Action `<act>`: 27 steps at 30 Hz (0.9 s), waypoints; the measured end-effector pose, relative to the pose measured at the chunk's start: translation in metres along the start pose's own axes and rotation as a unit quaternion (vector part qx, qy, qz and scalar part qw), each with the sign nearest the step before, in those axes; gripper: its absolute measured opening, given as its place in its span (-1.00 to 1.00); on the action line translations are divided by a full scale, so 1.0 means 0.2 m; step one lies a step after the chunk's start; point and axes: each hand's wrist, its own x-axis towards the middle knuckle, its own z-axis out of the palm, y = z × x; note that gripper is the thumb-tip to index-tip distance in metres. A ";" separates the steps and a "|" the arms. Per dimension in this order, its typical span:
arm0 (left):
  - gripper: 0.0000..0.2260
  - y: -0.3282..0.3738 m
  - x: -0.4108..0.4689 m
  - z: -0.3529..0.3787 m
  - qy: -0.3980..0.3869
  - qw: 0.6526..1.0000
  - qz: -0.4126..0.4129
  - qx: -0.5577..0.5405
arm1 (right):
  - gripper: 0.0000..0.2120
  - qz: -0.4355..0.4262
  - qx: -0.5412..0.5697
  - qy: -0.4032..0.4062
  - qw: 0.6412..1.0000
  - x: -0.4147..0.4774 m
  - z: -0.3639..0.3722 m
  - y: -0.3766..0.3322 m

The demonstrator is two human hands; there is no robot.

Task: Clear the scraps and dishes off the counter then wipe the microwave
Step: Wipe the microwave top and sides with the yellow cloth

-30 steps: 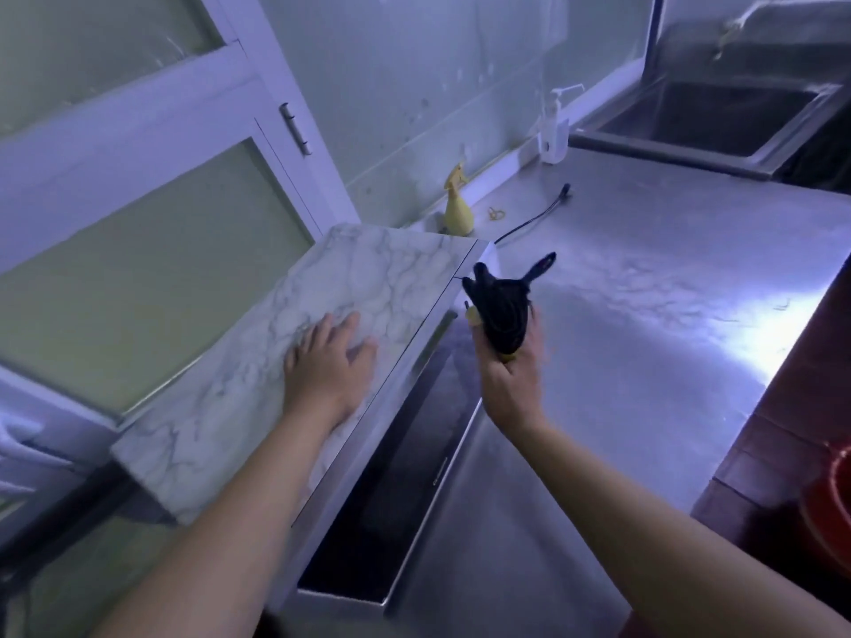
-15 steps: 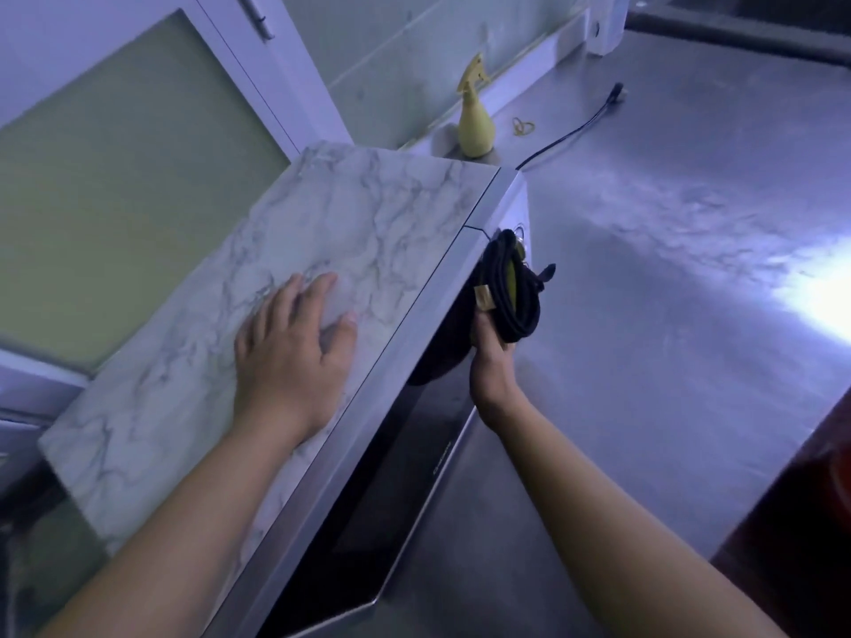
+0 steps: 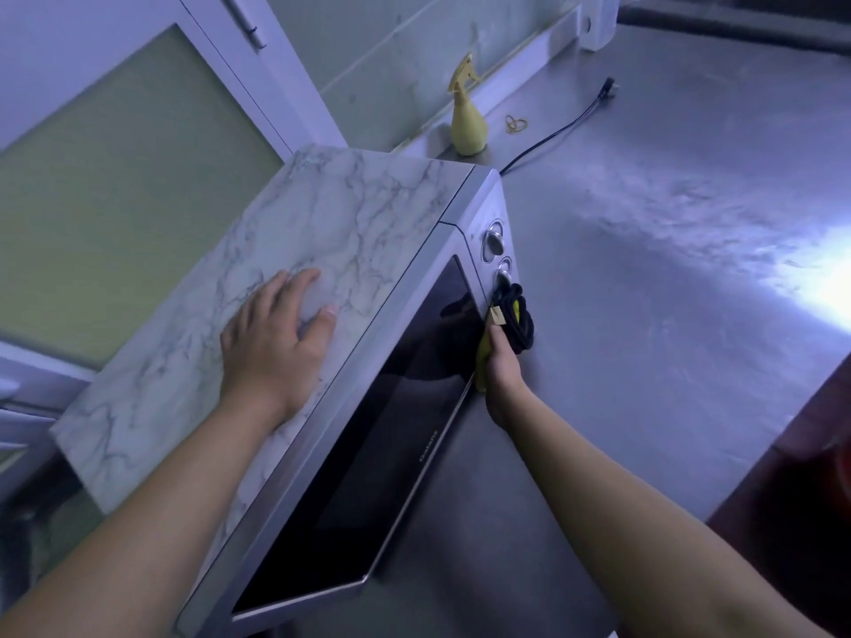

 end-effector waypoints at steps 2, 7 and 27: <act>-0.46 0.00 0.00 0.00 -0.002 1.000 -0.005 -0.004 | -0.50 -0.013 0.027 -0.010 1.000 -0.04 -0.04 -0.05; -0.46 0.00 0.00 0.00 -0.007 1.000 -0.012 -0.012 | -0.77 -0.120 0.052 0.129 0.983 -0.24 -0.17 -0.13; -0.48 -0.03 0.03 0.03 0.020 1.000 -0.005 -0.009 | -0.11 -0.349 -0.151 -0.058 0.923 -0.30 0.25 0.18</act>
